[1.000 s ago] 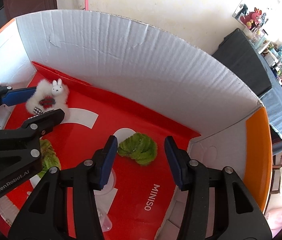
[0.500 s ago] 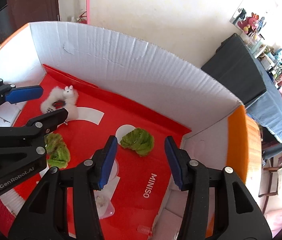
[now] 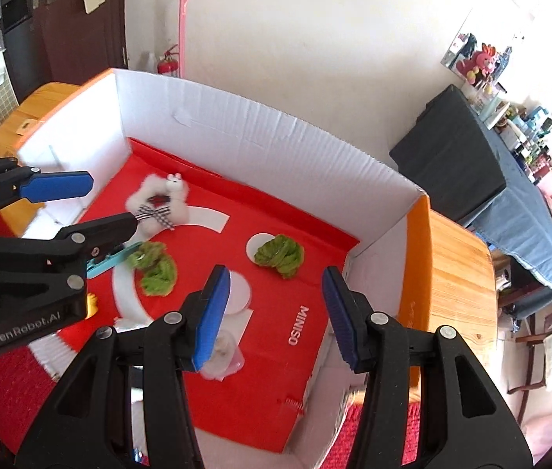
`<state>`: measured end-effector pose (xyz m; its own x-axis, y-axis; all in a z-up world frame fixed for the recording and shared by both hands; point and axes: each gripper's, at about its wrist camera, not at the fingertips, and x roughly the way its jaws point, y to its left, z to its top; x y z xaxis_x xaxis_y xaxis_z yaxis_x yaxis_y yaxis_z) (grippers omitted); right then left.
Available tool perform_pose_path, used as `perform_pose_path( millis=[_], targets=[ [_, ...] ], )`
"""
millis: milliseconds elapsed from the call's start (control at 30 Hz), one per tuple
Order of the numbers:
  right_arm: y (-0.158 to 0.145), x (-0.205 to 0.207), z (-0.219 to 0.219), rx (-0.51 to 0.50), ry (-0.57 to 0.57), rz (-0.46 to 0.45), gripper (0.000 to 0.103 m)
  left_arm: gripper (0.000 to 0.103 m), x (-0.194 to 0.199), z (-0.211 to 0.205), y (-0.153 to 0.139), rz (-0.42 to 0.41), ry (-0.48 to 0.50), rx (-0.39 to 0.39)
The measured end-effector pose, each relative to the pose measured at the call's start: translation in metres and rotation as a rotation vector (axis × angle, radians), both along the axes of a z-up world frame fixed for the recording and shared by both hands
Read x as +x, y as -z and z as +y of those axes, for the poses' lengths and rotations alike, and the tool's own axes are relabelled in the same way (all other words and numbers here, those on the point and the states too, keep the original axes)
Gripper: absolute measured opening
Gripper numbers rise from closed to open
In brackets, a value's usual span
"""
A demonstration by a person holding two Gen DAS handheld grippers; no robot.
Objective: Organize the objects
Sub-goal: 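Withdraw both tools from the box back over the rug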
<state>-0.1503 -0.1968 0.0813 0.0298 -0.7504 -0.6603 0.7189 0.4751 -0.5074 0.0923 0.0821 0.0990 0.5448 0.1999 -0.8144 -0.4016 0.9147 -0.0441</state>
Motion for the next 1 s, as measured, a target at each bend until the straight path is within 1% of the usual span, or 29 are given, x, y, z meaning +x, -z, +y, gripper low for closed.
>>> perform_pose_path(
  millis=[133,200,267,433,500,567,767,800,867,933,1000],
  targets=[
    [-0.008,-0.011,0.017,-0.015,-0.026,-0.056,0.048,0.055,-0.016,-0.010,-0.011,-0.061,0.015,-0.014],
    [-0.011,-0.016,0.029,-0.044,-0.030,-0.074,0.048,0.057,-0.026,-0.016,-0.016,-0.092,0.026,-0.025],
    [-0.015,-0.022,0.037,-0.049,-0.042,-0.105,0.050,0.060,-0.034,-0.023,-0.021,-0.115,0.032,-0.020],
    [-0.021,-0.036,0.066,-0.093,-0.063,-0.161,0.053,0.061,-0.060,-0.037,-0.033,-0.184,0.041,0.003],
    [-0.022,-0.042,0.075,-0.098,-0.071,-0.194,0.058,0.065,-0.073,-0.043,-0.036,-0.218,0.040,0.009],
    [-0.024,-0.050,0.087,-0.109,-0.070,-0.236,0.060,0.066,-0.085,-0.050,-0.039,-0.252,0.043,0.016],
    [-0.022,-0.069,0.123,-0.158,-0.080,-0.310,0.066,0.075,-0.118,-0.072,-0.045,-0.318,0.051,0.096],
    [-0.020,-0.072,0.128,-0.163,-0.081,-0.322,0.071,0.076,-0.123,-0.075,-0.046,-0.329,0.050,0.100],
    [-0.017,-0.078,0.140,-0.193,-0.080,-0.342,0.078,0.079,-0.132,-0.080,-0.045,-0.349,0.047,0.097],
    [-0.013,-0.083,0.151,-0.218,-0.079,-0.357,0.079,0.083,-0.140,-0.086,-0.043,-0.364,0.043,0.093],
    [-0.009,-0.088,0.159,-0.232,-0.069,-0.370,0.080,0.084,-0.148,-0.091,-0.039,-0.371,0.036,0.103]
  ],
)
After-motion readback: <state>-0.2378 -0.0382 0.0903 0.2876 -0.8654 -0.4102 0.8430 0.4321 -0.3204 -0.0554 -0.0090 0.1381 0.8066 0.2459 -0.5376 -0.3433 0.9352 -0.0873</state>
